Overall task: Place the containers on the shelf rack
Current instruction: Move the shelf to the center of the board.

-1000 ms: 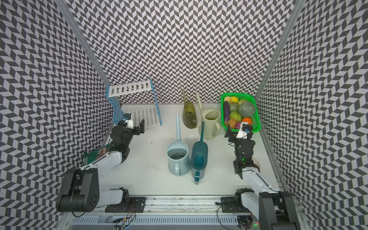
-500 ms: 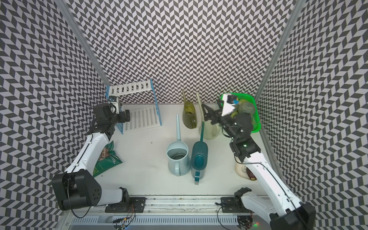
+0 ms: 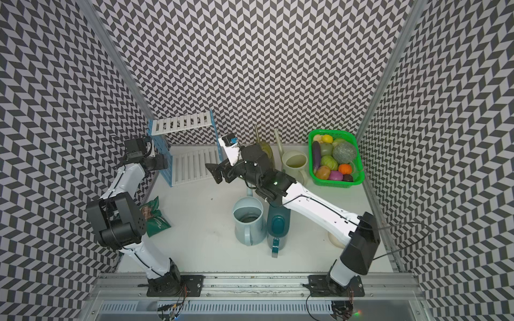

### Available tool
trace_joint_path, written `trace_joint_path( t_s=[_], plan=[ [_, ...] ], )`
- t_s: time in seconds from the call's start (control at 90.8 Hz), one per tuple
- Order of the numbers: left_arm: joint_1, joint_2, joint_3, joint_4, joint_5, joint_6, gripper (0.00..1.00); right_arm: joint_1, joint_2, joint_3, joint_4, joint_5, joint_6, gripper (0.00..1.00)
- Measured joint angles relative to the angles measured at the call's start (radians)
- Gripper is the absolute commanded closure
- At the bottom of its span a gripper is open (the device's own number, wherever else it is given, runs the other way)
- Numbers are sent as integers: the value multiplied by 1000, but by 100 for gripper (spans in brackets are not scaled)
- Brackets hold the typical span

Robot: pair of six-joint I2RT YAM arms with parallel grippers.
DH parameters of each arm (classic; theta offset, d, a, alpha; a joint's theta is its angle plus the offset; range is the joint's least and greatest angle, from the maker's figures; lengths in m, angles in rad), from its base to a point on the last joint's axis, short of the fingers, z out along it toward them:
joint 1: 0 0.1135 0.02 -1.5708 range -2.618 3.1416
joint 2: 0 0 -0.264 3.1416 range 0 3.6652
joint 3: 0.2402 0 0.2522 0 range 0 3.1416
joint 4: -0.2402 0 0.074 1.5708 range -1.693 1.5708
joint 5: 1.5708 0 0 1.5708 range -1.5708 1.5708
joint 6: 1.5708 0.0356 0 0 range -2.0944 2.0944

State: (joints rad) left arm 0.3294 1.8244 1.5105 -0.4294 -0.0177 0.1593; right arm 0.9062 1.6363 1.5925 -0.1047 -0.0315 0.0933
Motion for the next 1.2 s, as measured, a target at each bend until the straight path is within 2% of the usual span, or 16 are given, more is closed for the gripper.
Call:
trace_joint_path(
  t_s=[0.176, 0.264, 0.375, 0.452, 0.518, 0.87, 1.201],
  plan=[
    [-2, 75, 41, 38, -12, 1, 14, 2, 26, 17, -11, 22, 2, 0],
    [-2, 91, 41, 52, -12, 0, 19, 2, 30, 17, -22, 31, 4, 0],
    [-2, 98, 41, 69, -6, -2, 31, 8, 31, 17, -23, 43, 5, 0],
    [-2, 100, 41, 77, 6, -13, 53, 11, 31, 17, -23, 47, 6, 0],
    [-2, 102, 41, 80, 17, -21, 64, 14, 31, 16, -22, 48, 12, 0],
    [-2, 108, 34, 92, 91, -41, 98, 15, 31, -34, 11, 70, 47, 0],
    [-2, 72, -25, 122, 150, -36, 100, 16, 46, -42, 52, 91, 48, 0]
  ],
)
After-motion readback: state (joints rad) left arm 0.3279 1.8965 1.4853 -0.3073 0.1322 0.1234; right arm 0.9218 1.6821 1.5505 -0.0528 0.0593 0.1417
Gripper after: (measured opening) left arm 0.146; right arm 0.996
